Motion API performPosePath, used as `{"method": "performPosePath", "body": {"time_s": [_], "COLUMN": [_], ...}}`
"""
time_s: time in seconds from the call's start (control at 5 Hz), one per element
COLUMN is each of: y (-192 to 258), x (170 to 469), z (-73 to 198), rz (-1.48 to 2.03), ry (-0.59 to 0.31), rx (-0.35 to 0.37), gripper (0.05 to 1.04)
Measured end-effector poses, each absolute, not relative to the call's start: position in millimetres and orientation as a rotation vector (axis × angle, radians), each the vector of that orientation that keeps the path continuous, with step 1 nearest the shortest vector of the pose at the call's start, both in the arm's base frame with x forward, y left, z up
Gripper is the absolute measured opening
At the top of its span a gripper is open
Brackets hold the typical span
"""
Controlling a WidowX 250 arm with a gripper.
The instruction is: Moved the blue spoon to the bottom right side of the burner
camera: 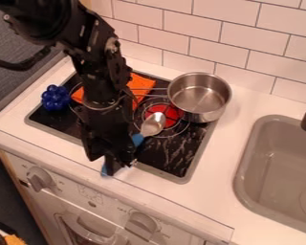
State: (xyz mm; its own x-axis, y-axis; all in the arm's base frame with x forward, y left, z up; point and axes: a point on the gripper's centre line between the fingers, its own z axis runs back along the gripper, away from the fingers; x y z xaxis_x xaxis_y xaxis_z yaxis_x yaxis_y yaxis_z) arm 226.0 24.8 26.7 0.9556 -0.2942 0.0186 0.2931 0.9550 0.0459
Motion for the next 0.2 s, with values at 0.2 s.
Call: {"method": "performPosePath", "body": {"time_s": [0.2], "y": [22.0], "x": [223.6], "z": [29.9], "rz": [-0.307], "ry": [-0.018], "rx": [0.022], "gripper": [0.994]}}
